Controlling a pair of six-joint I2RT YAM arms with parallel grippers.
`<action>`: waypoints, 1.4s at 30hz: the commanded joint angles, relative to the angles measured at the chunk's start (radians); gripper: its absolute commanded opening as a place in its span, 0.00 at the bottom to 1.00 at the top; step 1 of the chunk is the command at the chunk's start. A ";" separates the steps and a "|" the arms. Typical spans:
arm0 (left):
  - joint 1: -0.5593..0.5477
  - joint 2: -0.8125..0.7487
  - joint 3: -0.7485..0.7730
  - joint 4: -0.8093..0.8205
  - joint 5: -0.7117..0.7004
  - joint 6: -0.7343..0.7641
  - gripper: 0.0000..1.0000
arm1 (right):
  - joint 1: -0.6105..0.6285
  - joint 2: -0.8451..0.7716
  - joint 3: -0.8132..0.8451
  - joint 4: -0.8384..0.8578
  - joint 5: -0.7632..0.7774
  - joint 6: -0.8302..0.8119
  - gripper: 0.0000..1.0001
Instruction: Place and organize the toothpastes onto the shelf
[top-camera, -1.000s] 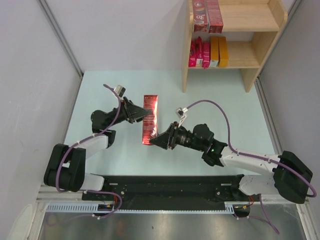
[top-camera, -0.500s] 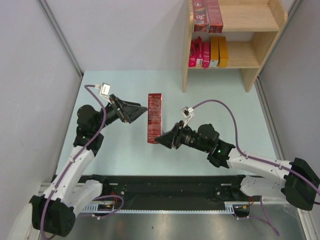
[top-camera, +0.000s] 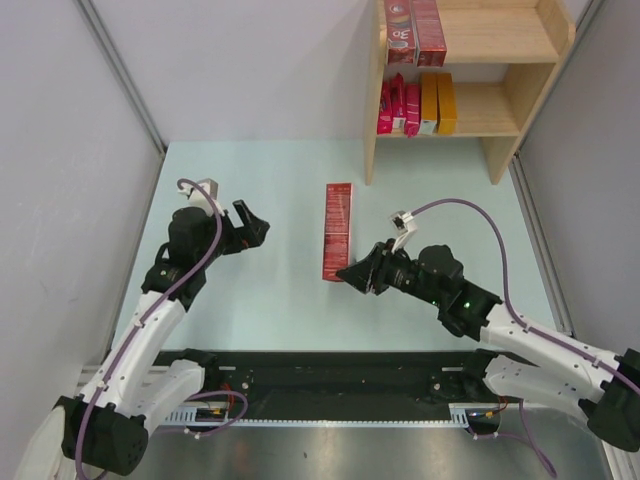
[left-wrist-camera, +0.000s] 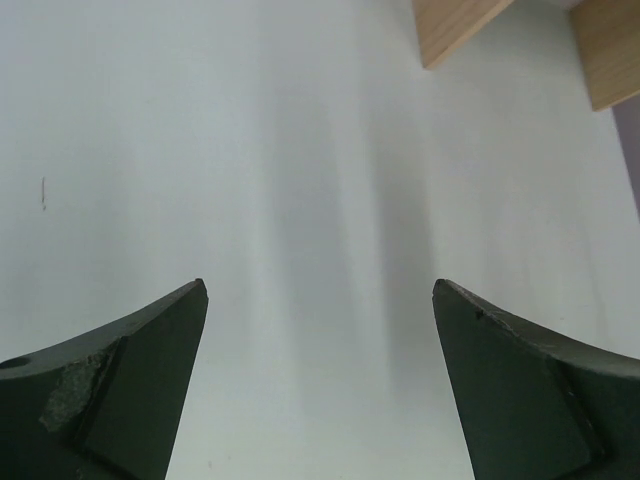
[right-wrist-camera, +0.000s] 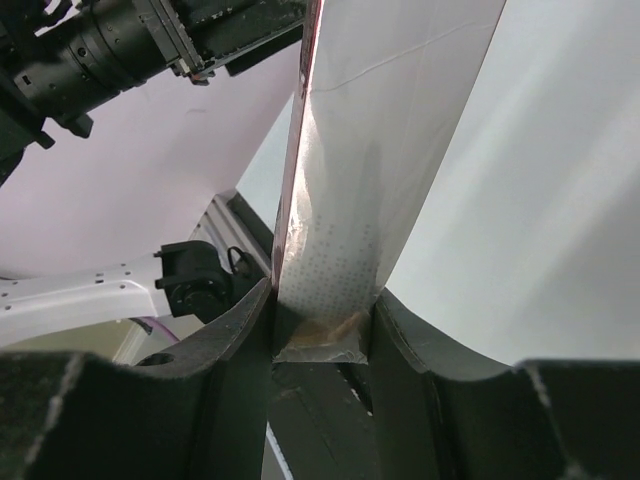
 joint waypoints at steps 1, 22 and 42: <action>-0.016 0.021 0.025 -0.029 -0.069 0.026 1.00 | -0.038 -0.070 0.032 -0.074 0.008 -0.047 0.25; -0.044 0.097 0.042 -0.029 -0.006 0.063 1.00 | -0.099 0.269 0.682 -0.393 0.037 -0.304 0.23; -0.051 0.124 0.032 -0.021 0.014 0.066 1.00 | -0.402 0.720 1.673 -0.746 0.040 -0.436 0.22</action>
